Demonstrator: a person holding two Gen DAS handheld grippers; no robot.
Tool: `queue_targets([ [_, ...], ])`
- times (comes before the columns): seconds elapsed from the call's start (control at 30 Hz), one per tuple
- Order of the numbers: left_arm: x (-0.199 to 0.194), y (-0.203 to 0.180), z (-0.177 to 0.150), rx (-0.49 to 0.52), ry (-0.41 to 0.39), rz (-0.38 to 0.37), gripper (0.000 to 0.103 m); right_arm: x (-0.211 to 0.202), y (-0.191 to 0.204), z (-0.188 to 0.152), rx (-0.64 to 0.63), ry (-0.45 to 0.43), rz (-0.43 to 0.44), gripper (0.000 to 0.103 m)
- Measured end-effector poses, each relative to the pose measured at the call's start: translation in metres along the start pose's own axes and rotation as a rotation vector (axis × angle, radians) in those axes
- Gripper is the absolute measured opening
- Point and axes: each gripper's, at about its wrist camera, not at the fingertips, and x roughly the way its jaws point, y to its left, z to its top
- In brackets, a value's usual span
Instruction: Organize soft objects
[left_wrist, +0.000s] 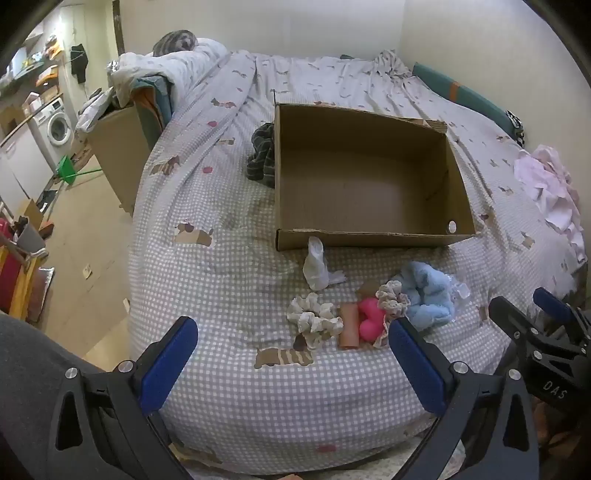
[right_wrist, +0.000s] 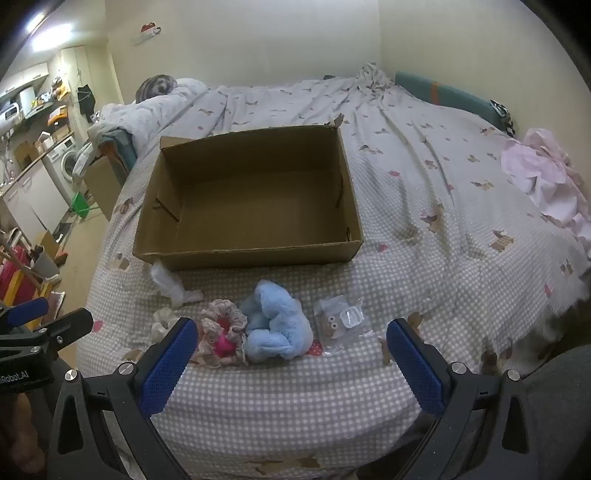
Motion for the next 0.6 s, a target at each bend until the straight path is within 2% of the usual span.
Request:
queue_targets([
  [0.17,0.004,-0.003,0.002,-0.019,0.012,-0.005,0.103,-0.001,-0.001,0.001,0.005,-0.004,-0.001,0.103],
  [0.4,0.006,0.012,0.001,-0.077,0.019,-0.019,0.103,0.001,-0.001,-0.002,0.018,0.003,0.01,0.103],
  [0.6,0.006,0.01,0.0,-0.067,0.017,-0.02,0.103,0.001,-0.001,-0.002,0.019,0.006,0.009,0.103],
])
